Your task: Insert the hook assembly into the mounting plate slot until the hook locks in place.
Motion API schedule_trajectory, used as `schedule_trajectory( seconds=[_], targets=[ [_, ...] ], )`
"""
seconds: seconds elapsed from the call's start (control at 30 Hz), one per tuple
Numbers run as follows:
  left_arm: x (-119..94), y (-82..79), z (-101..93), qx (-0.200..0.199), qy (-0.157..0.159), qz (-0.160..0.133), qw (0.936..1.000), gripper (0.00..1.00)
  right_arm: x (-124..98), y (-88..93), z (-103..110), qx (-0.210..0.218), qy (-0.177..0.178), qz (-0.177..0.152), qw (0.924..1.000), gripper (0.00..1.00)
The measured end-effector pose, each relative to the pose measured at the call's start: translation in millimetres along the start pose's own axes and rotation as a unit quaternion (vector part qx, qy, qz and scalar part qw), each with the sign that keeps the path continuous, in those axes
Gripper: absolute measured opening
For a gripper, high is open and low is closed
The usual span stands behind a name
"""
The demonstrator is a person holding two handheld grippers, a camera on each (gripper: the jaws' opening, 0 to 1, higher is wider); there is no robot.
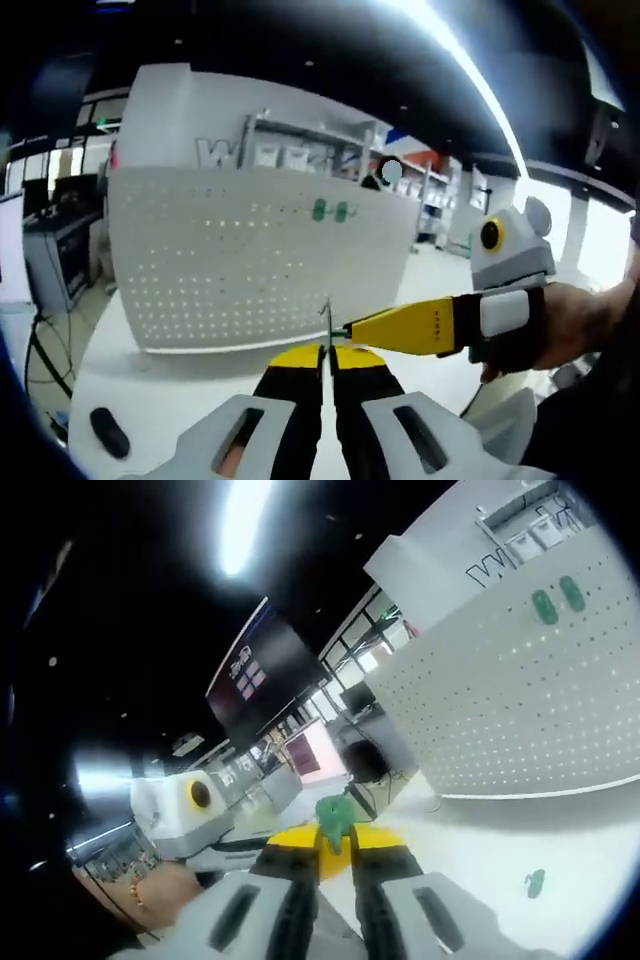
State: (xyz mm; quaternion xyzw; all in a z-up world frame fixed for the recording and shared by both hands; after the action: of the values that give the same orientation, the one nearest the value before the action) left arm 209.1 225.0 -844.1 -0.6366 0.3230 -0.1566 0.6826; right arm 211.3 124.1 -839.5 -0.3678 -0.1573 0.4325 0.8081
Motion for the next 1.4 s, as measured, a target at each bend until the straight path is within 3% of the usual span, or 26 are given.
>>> schedule_trajectory(
  seconds=[0.17,0.5,0.83,1.07,1.2,1.4],
  targets=[
    [-1,-1.8,-0.5,0.014,-0.006,-0.002,0.9999,0.02,3,-1.1,4,0.005,-0.005,-0.002,1.0,0.04],
    [-1,1.2,-2.9,0.022,-0.013,0.004,0.9997,0.02,1,3.1,3,-0.003,0.02,-0.02,0.9996,0.02],
    [-1,2.2,-0.1,0.0,-0.013,-0.001,0.9999,0.03,3,3.2,4,-0.005,0.029,-0.032,0.999,0.01],
    [-3,6.8,-2.9,0.018,-0.017,0.007,0.9997,0.03,3,8.5,4,-0.016,0.03,-0.02,0.9992,0.01],
    [-4,8.5,-4.0,-0.001,-0.022,0.009,0.9997,0.03,3,9.2,3,-0.007,0.03,-0.017,0.9994,0.01],
    [-7,9.7,-4.9,0.02,-0.016,0.015,0.9996,0.04,2,12.8,5,-0.016,0.024,-0.007,0.9995,0.01]
  ],
)
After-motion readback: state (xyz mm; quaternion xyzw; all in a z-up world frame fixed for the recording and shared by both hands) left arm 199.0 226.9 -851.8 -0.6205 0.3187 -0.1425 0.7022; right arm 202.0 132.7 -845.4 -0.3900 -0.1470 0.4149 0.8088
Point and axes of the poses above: the point that each gripper's makers call its tool centre point, and the gripper's own axes: x roughly forward along the fingers, z roughly to its left, y roughly out of its underside, the point moved 7 cm from there along -x, roughly backward along the fingers, and after that the axes turned 8 degrees about x, right-handed, at the moved point
